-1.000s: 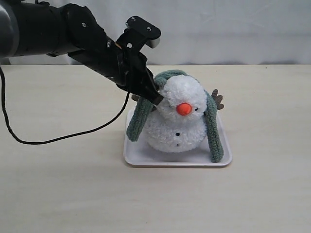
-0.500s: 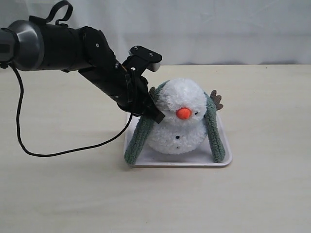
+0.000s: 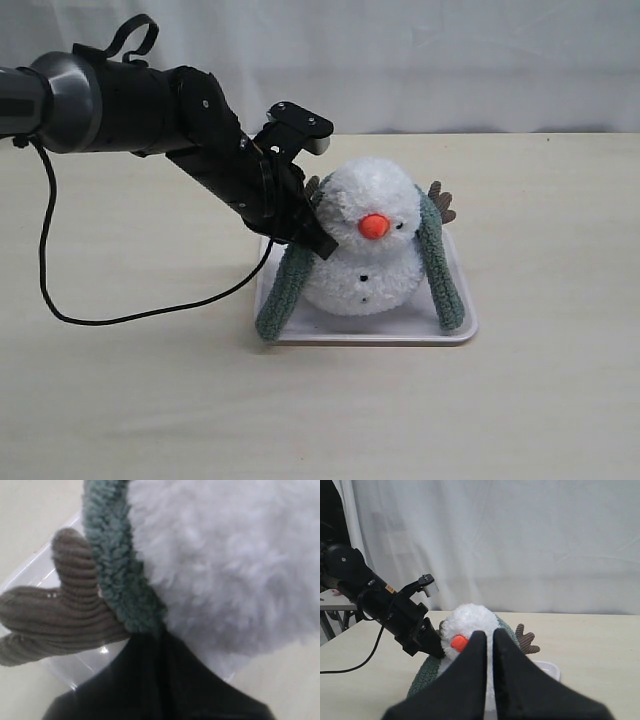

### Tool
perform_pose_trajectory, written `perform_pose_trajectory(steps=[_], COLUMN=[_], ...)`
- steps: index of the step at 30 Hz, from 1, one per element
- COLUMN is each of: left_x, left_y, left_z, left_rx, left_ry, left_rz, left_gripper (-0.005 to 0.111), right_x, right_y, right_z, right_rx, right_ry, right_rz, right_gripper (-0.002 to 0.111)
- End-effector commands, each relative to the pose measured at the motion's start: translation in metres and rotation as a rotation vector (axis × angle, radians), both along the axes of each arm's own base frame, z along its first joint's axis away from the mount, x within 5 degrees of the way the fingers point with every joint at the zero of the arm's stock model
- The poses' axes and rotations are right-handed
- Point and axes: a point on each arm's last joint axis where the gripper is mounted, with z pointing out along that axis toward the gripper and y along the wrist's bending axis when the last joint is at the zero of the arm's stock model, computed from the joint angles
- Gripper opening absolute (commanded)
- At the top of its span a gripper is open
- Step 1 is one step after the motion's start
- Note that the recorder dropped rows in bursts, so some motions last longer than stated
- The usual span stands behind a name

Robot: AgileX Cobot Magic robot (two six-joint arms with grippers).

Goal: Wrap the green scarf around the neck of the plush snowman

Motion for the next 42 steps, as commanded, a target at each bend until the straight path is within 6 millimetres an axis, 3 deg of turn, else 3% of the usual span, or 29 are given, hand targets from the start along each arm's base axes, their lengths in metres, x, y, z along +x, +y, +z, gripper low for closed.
perform_pose_trajectory(steps=[1,11,20,30,36,42], left_x=[-0.002,-0.004,-0.012,-0.024,-0.021,-0.013], left_y=[-0.001,0.000,0.002,0.004,0.009,0.006], left_z=[0.003,0.007,0.038,0.036,0.033,0.037], left_rx=[-0.002,-0.008,-0.072,-0.038,0.042,-0.007], left_ry=[0.003,0.019,0.014,0.135,0.073,-0.010], left_rz=[-0.010,-0.010,0.022,-0.027,-0.060,-0.014], left_gripper=[0.000,0.037,0.038,0.038,0.038,0.038], right_x=[0.000,0.000,0.000,0.000,0.000,-0.001], right_y=[0.000,0.000,0.000,0.000,0.000,0.000], right_z=[-0.002,-0.002,-0.002,-0.002,-0.002,-0.002], right_rx=[-0.013,-0.013,-0.013,-0.013,-0.013,-0.014], right_ry=[0.003,0.003,0.003,0.003,0.004,0.005], right_rz=[0.002,0.002,0.002,0.002,0.004,0.005], right_gripper=[0.004,0.004,0.004,0.004,0.004,0.004])
